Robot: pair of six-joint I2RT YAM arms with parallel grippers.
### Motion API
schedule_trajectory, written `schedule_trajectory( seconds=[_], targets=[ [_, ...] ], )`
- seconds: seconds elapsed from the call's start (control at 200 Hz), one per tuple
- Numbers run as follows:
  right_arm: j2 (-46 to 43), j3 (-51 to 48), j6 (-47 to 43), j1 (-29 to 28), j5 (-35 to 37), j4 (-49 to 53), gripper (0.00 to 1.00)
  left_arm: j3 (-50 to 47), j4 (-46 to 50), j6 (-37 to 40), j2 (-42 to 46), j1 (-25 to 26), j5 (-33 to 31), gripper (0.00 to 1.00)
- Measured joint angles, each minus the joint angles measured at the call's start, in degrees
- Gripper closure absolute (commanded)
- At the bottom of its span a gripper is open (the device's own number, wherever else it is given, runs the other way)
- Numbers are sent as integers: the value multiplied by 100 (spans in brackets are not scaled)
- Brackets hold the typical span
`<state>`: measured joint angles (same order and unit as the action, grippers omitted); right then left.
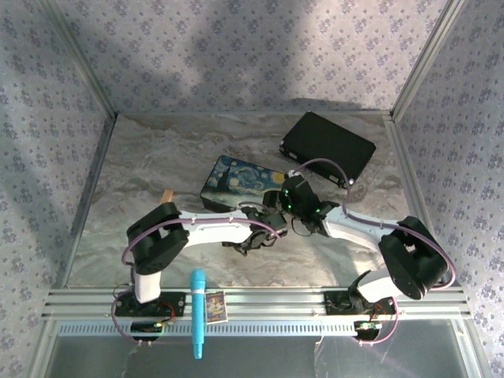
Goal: Unlock the padlock with the key
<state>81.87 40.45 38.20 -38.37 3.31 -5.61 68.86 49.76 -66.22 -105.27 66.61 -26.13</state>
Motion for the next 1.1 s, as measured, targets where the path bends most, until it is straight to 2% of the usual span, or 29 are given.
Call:
schedule_trajectory(
  seconds=[0.03,0.04,0.045,0.06,0.105,0.345,0.415,0.485,0.565,0.64,0.8,0.889,1.099],
  targets=[
    [0,50,-74,26,-22,79,23,-46,-13,28,157,-17,0,12],
    [0,70,-92,33,-24,92,9,-61,-15,76,229,-26,-2,11],
    [0,74,-92,35,-26,103,5,-70,-15,105,258,-28,-4,10],
    [0,105,-146,44,-35,129,2,-98,-35,98,352,-35,-4,7],
    [-2,190,-256,66,-68,214,1,-219,-96,175,732,-87,-2,0],
    [-737,289,-673,79,-269,645,1,-1311,-946,433,3010,-616,138,0],
    [-1113,251,-732,46,-400,673,6,-1794,-1394,468,3571,-935,437,0],
    [-1462,162,-815,-107,-566,671,7,-2398,-1971,448,4076,-1403,901,0],
    [-1657,66,-909,-525,-697,664,6,-2885,-2356,400,4380,-1888,1360,0],
    [-1615,-28,-920,-970,-815,570,7,-3082,-2507,380,4474,-2140,1665,0],
    [-879,-219,-833,-1635,-962,96,15,-3296,-2835,382,4824,-2332,1976,0],
    [-295,-216,-758,-1746,-957,-225,23,-3373,-2927,352,5029,-2415,2061,0],
    [612,7,-601,-1921,-407,-538,32,-3633,-3023,199,5265,-2553,2227,0]
  ],
)
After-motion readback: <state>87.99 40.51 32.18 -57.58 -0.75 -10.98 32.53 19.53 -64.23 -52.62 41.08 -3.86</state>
